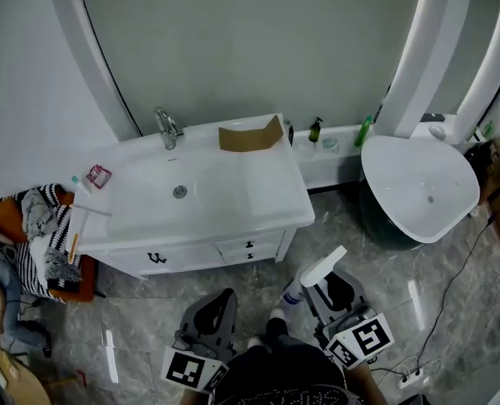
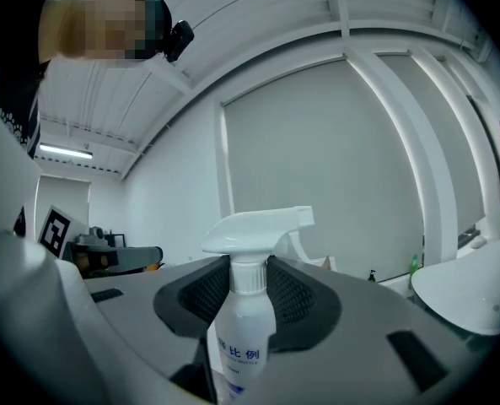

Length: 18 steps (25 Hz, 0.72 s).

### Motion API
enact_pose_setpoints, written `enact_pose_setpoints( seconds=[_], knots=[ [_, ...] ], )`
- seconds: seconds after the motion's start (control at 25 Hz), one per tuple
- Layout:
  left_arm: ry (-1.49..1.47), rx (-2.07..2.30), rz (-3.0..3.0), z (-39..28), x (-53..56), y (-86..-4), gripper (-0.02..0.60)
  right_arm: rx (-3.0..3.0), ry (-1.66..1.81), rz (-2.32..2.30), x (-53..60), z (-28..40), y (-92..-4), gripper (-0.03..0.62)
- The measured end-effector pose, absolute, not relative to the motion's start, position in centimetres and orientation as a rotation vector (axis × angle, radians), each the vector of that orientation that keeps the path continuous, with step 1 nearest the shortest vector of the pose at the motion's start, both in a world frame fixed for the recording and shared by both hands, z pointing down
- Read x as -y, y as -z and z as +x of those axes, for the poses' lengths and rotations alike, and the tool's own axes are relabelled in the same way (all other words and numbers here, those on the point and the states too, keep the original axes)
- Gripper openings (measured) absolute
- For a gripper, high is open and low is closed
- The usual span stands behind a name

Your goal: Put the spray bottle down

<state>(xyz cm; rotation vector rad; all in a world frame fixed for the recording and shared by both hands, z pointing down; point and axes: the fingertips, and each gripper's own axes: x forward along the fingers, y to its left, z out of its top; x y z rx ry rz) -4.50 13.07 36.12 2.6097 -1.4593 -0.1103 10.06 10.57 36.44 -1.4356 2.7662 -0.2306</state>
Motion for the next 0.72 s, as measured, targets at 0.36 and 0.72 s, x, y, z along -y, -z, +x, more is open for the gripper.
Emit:
enact_pose_setpoints(
  seconds=[0.36, 0.72],
  knots=[
    [0.138, 1.489, 2.598, -1.7, -6.4, -36.2, 0.002, -2.806, 0.202, -1.372, -3.7, 11.9, -36.6, 0.146],
    [0.142, 1.517, 2.555, -0.2, -2.7, -37.1, 0.002, -2.843, 0.232, -1.321, 0.2, 12.9, -37.5, 0.146]
  ],
)
